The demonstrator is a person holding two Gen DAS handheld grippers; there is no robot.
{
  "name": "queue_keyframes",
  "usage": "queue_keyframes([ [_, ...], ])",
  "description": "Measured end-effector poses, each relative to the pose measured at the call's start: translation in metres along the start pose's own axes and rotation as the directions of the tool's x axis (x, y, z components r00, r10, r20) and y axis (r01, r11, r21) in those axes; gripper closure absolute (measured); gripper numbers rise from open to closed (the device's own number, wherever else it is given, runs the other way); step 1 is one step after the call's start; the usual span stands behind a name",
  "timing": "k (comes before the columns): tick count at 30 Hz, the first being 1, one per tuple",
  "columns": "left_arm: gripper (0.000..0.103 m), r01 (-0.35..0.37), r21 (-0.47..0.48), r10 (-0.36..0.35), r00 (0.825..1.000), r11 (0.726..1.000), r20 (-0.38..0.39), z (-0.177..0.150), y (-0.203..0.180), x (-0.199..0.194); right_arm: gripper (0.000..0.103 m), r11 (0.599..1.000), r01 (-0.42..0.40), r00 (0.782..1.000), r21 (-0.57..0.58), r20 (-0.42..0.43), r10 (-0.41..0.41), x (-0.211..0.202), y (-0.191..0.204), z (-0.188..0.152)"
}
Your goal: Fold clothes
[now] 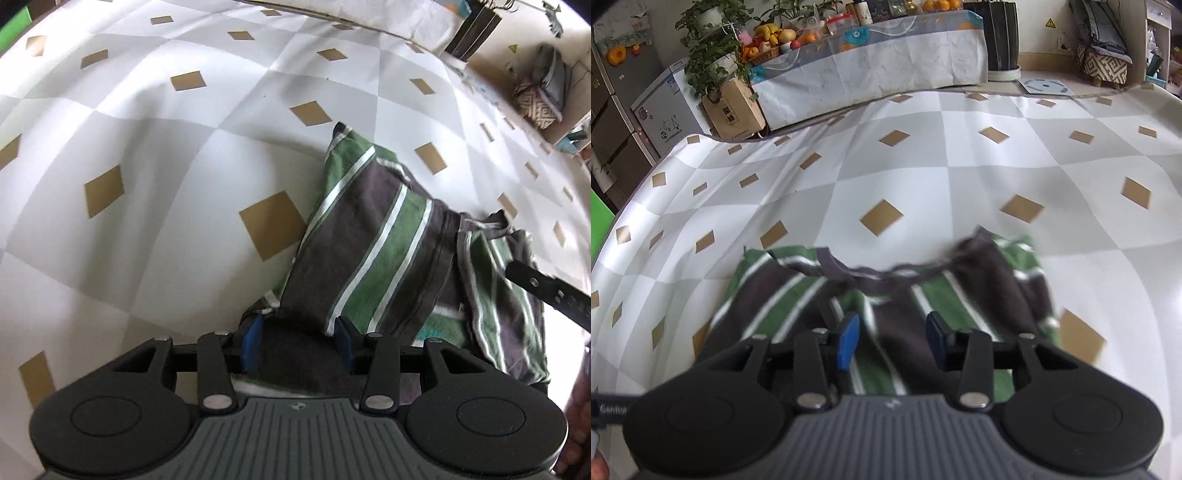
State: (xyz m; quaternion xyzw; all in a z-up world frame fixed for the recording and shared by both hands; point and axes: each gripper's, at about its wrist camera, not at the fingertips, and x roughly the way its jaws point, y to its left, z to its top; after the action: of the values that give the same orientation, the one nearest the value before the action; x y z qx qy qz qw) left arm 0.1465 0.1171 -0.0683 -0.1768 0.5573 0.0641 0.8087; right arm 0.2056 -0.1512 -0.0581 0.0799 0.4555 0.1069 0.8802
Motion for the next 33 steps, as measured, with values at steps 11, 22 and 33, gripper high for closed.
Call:
queue_keyframes([
  [11,0.052,0.019,-0.086,-0.020,1.000,0.996,-0.007,-0.012,0.004,-0.026,0.055,0.995,-0.016,0.991,-0.103,-0.137,0.002,-0.057,-0.005,-0.037],
  [22,0.047,0.055,0.049,-0.056,0.998,0.997,0.026,-0.015,-0.041,-0.022,0.054,0.999,0.014,1.000,-0.038,0.002,-0.014,-0.041,-0.039,-0.013],
  [33,0.047,0.039,0.042,-0.038,0.999,0.998,-0.022,-0.006,-0.055,0.007,0.055,0.996,0.072,0.995,-0.053,0.080,-0.068,0.007,-0.055,0.013],
])
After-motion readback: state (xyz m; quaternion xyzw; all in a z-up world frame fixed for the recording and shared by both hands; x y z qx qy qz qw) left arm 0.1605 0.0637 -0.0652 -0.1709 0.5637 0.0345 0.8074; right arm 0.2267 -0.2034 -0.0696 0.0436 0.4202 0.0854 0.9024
